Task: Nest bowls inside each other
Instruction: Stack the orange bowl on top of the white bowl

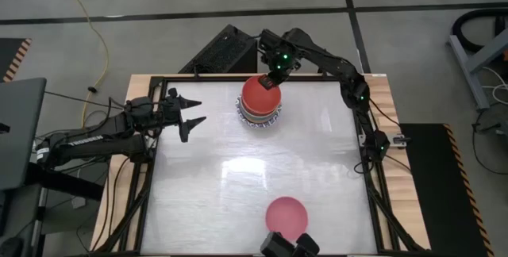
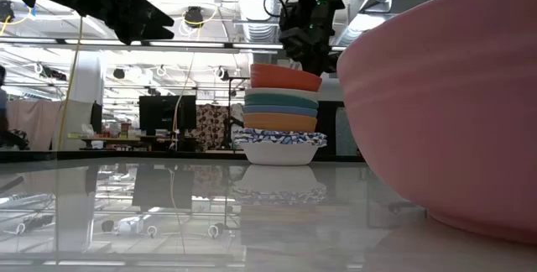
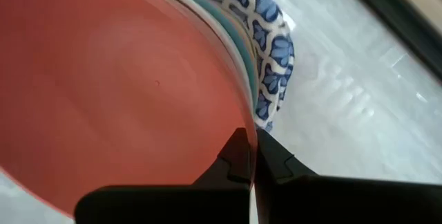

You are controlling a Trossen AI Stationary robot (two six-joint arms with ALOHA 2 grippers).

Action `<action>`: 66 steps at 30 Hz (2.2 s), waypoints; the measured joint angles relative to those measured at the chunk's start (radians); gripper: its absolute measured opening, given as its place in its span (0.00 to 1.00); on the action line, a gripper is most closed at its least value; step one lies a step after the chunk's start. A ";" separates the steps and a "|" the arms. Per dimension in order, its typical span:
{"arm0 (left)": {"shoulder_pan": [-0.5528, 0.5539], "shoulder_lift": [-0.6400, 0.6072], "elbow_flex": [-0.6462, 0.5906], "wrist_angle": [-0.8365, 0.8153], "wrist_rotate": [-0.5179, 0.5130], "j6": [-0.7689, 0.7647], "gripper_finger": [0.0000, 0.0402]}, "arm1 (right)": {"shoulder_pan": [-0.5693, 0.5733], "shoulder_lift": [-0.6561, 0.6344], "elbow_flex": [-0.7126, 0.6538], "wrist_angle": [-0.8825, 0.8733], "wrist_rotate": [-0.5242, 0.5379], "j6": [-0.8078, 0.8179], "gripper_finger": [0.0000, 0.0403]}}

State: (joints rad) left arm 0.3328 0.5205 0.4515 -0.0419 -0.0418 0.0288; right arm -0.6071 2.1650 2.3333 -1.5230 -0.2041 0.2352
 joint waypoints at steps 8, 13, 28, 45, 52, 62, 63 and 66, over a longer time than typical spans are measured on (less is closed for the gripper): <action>0.000 0.000 0.000 0.002 0.000 0.003 0.68 | 0.000 0.019 -0.001 -0.013 -0.009 -0.022 0.03; 0.000 0.000 0.000 0.002 0.000 0.002 0.68 | 0.018 0.017 -0.001 0.026 -0.008 -0.052 0.13; 0.000 0.000 0.000 0.002 0.000 0.003 0.68 | 0.023 0.007 -0.001 0.043 -0.002 -0.140 0.37; 0.000 0.000 0.000 -0.004 0.003 -0.008 0.68 | 0.035 -0.155 0.002 0.091 0.116 -0.160 0.31; 0.000 0.000 0.000 -0.019 0.004 -0.031 0.68 | 0.059 -0.138 -0.033 0.176 0.136 -0.165 0.23; 0.000 0.000 0.000 -0.044 0.004 -0.033 0.68 | 0.061 -0.115 -0.157 0.211 0.154 -0.165 0.21; 0.000 0.000 0.000 -0.044 0.004 -0.033 0.68 | 0.061 -0.116 -0.167 0.217 0.154 -0.165 0.21; 0.000 0.000 0.000 -0.044 0.005 -0.033 0.68 | 0.061 -0.115 -0.183 0.227 0.154 -0.165 0.21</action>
State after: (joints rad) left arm 0.3325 0.5206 0.4515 -0.0861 -0.0372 -0.0045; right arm -0.5457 2.0499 2.1507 -1.2958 -0.0505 0.0704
